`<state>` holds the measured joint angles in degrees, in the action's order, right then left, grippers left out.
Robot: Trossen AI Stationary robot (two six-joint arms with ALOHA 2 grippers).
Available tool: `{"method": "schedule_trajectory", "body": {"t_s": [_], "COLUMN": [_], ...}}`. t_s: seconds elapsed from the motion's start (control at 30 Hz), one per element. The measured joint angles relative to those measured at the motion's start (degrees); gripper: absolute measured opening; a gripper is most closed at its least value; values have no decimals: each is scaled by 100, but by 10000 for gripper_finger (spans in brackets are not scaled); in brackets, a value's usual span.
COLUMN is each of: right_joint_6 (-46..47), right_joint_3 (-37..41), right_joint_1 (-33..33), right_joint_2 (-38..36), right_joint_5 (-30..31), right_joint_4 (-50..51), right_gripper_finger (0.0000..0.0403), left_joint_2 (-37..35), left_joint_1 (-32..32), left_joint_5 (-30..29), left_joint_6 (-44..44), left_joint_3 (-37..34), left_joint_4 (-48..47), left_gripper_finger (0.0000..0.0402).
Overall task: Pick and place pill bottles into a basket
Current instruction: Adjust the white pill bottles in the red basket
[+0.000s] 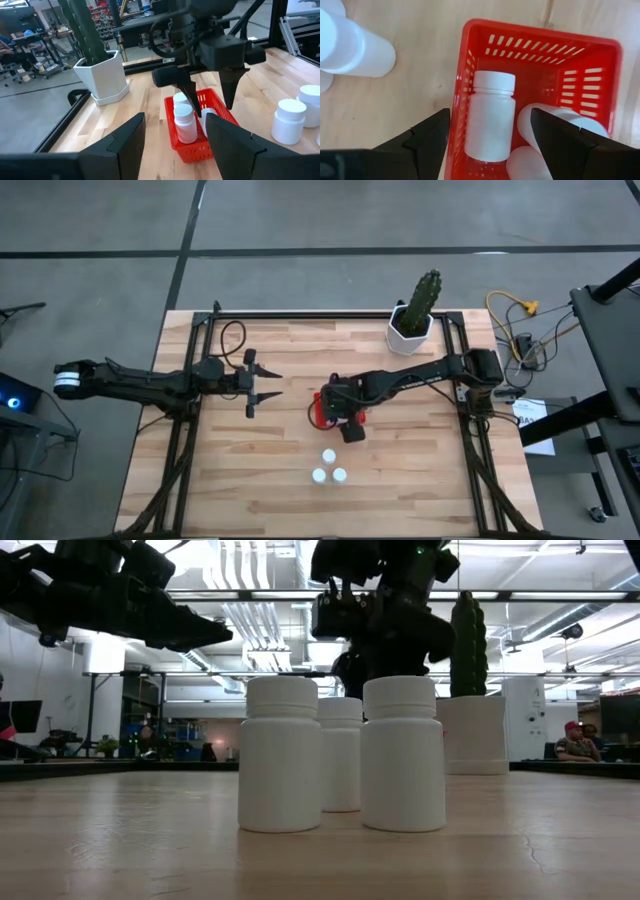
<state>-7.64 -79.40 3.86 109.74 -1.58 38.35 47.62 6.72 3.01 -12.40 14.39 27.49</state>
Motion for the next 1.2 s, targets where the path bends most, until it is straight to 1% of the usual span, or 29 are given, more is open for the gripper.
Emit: {"method": "schedule_trajectory", "body": {"t_s": [0.27, 0.73, 1.0, 1.2], "right_joint_6": [-6, 13, 14, 33], "right_joint_3": [-7, -2, 13, 13], "right_joint_1": [0, 0, -2, -2], "right_joint_2": [241, 394, 596, 596], "right_joint_5": [-7, -22, -209, -208], "right_joint_4": [-15, -188, -257, -254], "right_gripper_finger": [265, 265, 265, 256], "left_joint_2": [0, 0, 0, 0], "left_joint_1": [1, 0, 1, 1], "left_joint_5": [0, 0, 0, 0], "left_joint_6": [1, 2, 3, 7], "left_joint_3": [0, 0, 0, 0], "left_joint_4": [-15, -26, -62, -72], "left_gripper_finger": [191, 191, 191, 191]}}
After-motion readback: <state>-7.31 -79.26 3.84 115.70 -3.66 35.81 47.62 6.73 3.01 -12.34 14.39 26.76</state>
